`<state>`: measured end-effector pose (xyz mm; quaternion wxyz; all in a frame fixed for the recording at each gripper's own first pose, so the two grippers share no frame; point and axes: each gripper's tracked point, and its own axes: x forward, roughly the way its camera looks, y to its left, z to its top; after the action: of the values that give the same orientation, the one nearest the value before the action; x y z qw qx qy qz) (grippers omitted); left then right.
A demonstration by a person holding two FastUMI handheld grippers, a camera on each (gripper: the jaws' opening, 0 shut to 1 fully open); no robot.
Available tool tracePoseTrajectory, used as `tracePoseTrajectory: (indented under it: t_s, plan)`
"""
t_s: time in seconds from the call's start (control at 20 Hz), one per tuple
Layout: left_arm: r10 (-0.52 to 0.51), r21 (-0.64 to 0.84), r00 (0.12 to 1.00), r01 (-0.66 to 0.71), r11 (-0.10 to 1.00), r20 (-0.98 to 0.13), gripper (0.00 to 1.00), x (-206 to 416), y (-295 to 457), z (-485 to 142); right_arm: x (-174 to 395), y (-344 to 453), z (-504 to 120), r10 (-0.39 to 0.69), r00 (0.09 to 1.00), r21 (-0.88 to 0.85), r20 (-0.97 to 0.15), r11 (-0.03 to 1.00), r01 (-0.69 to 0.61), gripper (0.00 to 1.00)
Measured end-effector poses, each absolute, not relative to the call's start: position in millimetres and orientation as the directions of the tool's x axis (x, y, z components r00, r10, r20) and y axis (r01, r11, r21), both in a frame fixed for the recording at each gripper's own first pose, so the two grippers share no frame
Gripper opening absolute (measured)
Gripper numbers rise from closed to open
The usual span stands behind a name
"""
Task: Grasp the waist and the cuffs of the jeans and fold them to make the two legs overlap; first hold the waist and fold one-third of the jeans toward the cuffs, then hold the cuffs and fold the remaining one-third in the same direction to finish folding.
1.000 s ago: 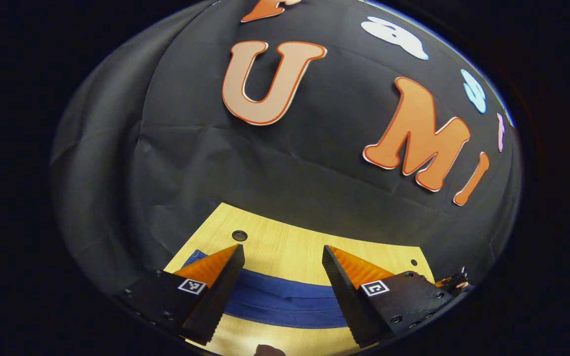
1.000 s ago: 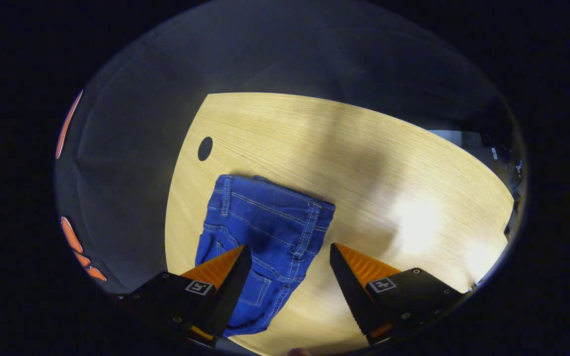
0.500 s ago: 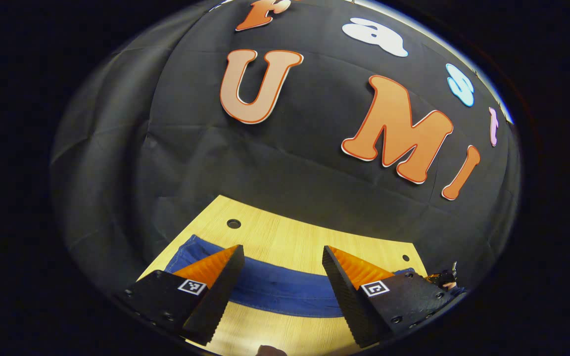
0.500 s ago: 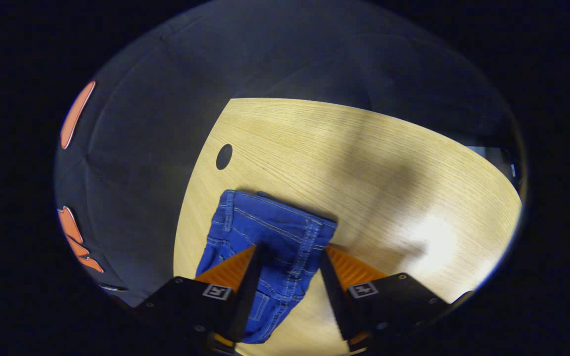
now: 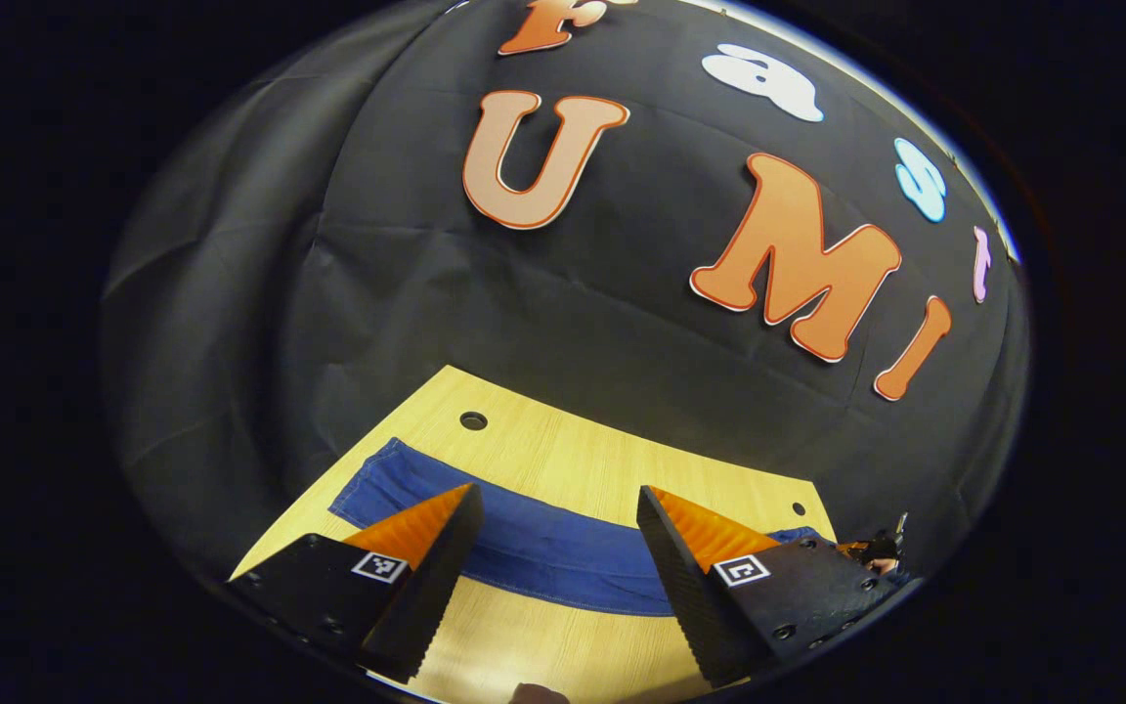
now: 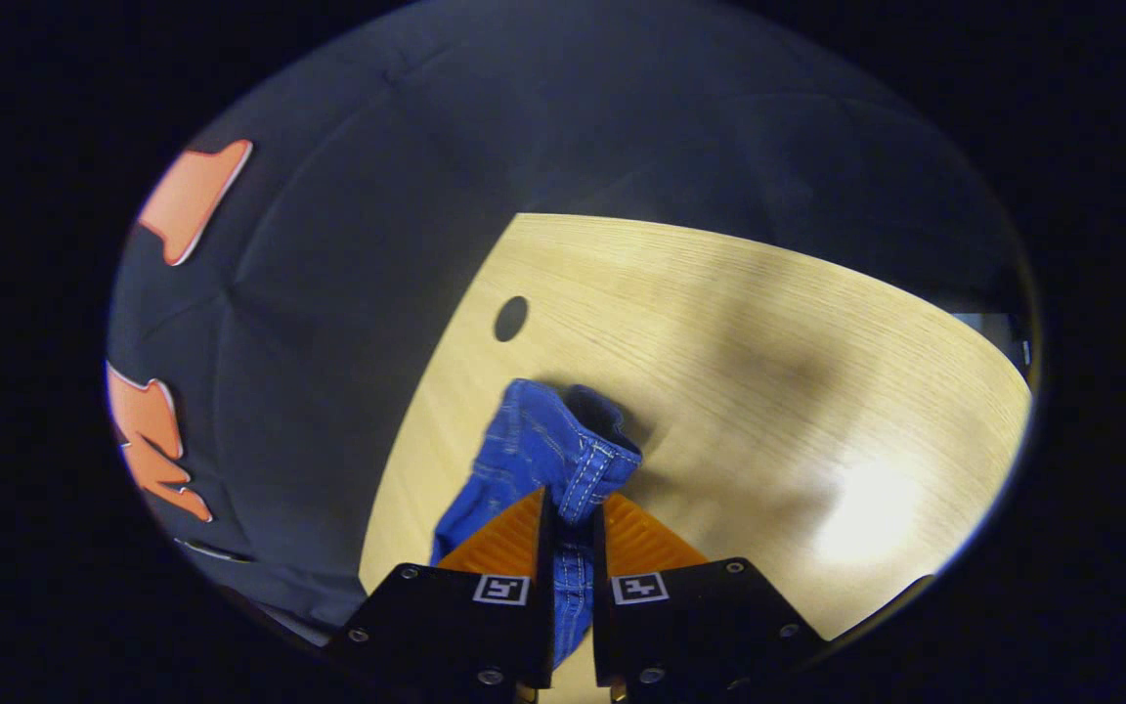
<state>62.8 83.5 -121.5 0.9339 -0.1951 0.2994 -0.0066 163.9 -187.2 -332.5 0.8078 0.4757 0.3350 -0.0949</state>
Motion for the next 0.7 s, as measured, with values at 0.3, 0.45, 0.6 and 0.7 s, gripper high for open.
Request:
tracePoseTrajectory:
  t_s: [0.3, 0.45, 0.6, 0.7]
  plan:
    - [-0.188, -0.404, 0.815, -0.061, 0.913, -0.548, 0.97, 78.3, 84.6, -134.8, 147.3, -153.6, -282.6, 0.178, 0.801, 0.719, -0.571, 0.58, 0.384, 0.17]
    - [-0.201, -0.404, 0.813, -0.045, 0.914, -0.546, 0.98, 81.9, 89.5, -139.0, 139.6, -130.5, -252.9, 0.208, 0.825, 0.73, -0.526, 0.608, 0.312, 0.17]
    - [-0.211, -0.415, 0.807, -0.046, 0.908, -0.552, 0.98, 79.4, 96.6, -147.2, 138.9, -94.9, -219.0, 0.248, 0.843, 0.74, -0.478, 0.63, 0.235, 0.16]
    - [-0.206, -0.419, 0.807, -0.057, 0.906, -0.554, 0.98, 79.3, 106.1, -152.4, 139.0, -70.9, -199.8, 0.278, 0.849, 0.744, -0.449, 0.642, 0.183, 0.16]
